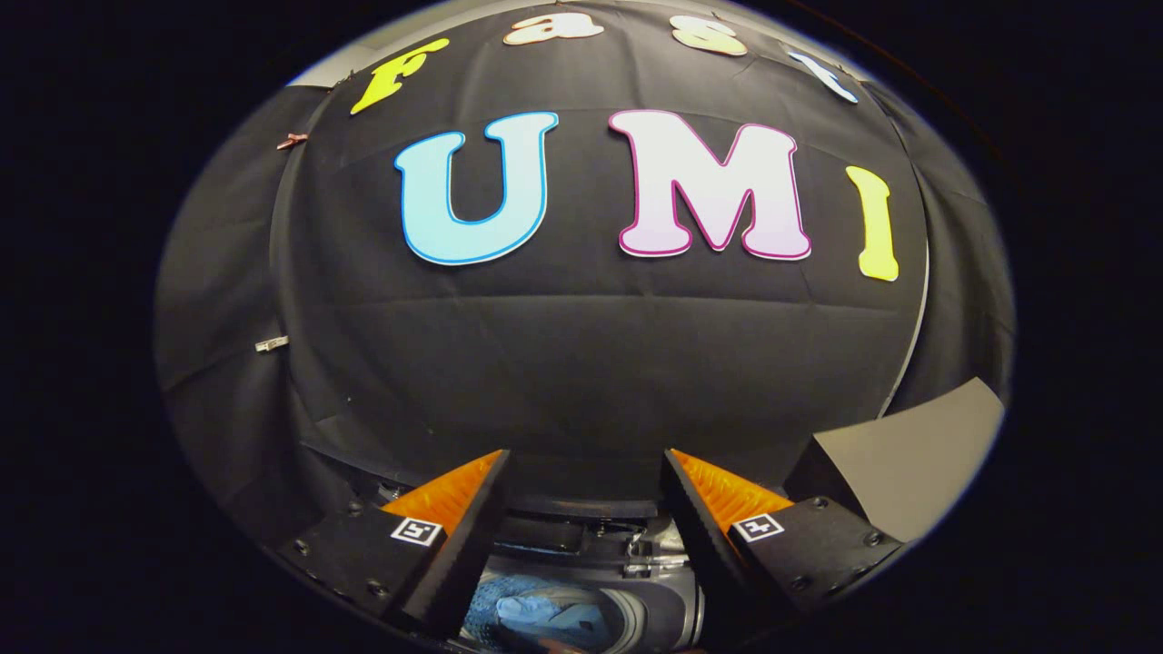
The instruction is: Put the clothes into the washing machine and then close the washing machine lid.
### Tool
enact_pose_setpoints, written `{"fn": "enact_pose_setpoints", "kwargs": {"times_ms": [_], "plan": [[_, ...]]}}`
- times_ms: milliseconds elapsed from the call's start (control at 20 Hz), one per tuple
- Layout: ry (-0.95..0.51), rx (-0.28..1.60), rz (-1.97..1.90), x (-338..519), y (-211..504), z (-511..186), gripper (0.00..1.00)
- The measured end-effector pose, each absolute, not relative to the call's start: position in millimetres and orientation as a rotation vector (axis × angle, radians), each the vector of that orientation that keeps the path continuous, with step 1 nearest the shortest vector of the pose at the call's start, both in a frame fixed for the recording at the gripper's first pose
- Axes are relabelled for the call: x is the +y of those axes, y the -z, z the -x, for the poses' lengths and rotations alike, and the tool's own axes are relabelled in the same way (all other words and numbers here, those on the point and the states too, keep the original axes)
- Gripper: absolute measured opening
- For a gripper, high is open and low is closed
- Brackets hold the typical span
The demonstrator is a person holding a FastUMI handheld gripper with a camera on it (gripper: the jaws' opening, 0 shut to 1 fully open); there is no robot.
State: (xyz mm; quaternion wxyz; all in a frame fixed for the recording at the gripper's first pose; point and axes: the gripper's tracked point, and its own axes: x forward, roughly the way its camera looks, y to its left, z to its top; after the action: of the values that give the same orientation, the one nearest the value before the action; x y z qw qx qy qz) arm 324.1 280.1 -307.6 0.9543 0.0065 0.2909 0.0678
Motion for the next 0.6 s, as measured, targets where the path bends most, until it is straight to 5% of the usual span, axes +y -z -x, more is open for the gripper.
{"fn": "enact_pose_setpoints", "kwargs": {"times_ms": [600], "plan": [[-0.173,0.682,0.037,282.5,309.4,-211.5,0.99]]}}
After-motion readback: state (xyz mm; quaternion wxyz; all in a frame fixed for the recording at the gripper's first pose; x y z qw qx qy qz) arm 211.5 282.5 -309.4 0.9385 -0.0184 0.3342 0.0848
